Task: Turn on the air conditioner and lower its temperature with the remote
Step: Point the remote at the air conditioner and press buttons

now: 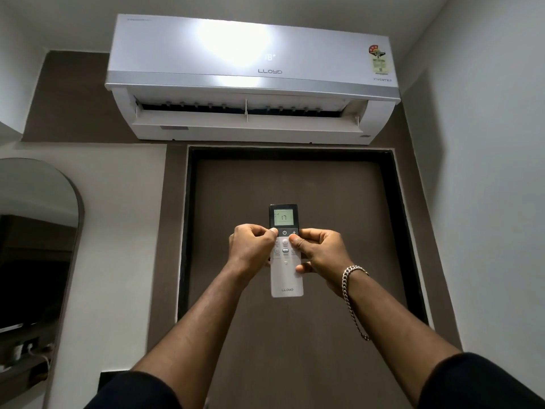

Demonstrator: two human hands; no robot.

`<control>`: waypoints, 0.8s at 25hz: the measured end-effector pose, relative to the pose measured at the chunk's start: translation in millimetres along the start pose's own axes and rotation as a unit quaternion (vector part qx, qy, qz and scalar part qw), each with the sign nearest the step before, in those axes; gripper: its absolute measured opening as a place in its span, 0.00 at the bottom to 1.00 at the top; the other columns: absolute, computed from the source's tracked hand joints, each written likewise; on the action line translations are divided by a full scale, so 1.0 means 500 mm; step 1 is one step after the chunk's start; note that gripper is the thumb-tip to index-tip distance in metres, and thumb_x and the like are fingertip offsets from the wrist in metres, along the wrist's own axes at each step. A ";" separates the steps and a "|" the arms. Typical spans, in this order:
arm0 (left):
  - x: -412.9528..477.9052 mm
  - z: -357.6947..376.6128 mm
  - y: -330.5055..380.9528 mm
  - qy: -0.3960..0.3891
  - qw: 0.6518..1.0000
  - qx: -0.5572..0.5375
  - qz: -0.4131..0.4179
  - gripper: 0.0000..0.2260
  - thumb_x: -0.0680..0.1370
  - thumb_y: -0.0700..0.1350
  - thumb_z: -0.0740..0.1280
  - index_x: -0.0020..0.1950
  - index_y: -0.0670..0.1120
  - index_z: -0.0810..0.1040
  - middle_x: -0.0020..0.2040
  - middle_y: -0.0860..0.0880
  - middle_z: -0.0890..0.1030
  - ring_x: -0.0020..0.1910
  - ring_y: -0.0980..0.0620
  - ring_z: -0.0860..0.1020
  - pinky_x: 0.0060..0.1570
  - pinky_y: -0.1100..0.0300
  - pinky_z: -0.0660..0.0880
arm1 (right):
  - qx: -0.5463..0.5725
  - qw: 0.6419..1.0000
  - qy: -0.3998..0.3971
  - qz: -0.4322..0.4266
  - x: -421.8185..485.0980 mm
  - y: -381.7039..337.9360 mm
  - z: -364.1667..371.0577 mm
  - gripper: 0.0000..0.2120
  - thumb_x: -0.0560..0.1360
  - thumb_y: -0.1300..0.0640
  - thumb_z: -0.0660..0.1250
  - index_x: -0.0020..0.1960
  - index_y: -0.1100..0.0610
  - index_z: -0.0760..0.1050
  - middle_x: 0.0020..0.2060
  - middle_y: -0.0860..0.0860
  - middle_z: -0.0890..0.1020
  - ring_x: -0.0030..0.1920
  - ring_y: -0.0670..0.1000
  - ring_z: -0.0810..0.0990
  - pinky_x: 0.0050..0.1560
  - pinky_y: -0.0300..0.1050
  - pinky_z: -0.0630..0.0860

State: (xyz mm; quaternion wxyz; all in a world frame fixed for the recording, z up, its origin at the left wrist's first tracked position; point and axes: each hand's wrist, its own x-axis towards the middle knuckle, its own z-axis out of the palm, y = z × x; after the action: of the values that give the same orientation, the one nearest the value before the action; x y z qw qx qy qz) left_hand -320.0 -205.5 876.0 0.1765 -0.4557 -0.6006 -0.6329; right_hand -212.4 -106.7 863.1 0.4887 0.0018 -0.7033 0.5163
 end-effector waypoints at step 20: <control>-0.015 0.035 0.022 0.019 1.000 -0.015 0.009 0.10 0.76 0.48 0.66 0.39 0.44 0.80 0.44 0.44 0.84 0.43 0.47 0.84 0.43 0.49 0.83 | -0.024 0.999 0.032 0.020 -0.010 -0.020 -0.028 0.12 0.74 0.58 0.69 0.55 0.61 0.78 0.47 0.56 0.85 0.40 0.49 0.84 0.26 0.39 0.79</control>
State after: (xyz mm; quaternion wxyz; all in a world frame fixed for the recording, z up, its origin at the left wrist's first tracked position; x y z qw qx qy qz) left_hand -301.2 -194.3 874.4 0.1868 -0.4515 -0.5832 -0.6490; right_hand -195.1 -103.5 866.7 0.5004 -0.0400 -0.6993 0.5088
